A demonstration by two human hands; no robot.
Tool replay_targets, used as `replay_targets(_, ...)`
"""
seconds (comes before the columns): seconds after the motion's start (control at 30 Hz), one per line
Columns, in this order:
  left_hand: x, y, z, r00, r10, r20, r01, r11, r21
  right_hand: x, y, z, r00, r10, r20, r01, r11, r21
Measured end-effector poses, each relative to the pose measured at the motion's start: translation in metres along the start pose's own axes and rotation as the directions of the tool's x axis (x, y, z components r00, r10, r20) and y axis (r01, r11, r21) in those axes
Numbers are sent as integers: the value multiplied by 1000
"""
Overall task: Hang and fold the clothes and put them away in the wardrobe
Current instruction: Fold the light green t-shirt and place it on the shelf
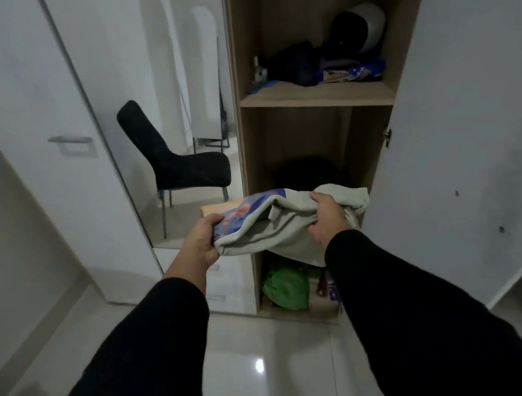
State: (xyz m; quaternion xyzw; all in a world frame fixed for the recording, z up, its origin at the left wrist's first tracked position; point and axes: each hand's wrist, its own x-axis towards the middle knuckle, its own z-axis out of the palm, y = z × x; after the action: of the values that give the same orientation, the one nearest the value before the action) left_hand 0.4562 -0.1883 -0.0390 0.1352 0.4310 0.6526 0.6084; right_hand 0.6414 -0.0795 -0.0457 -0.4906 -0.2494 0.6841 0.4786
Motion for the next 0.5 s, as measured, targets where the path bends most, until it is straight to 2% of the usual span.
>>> replay_targets(0.17,69,6,9,993,-81,91,77,996,43,62,-1,1,999,16,-50,-13,998,59)
replay_targets(0.3,125,22,20,962,-183,205,150,975,164,103,-7,9,993,6,-114,4,996,93)
replay_targets(0.5,225,33,39,971,-237,35,198,876,441,151,-29,13,985,21,-169,0,993,122)
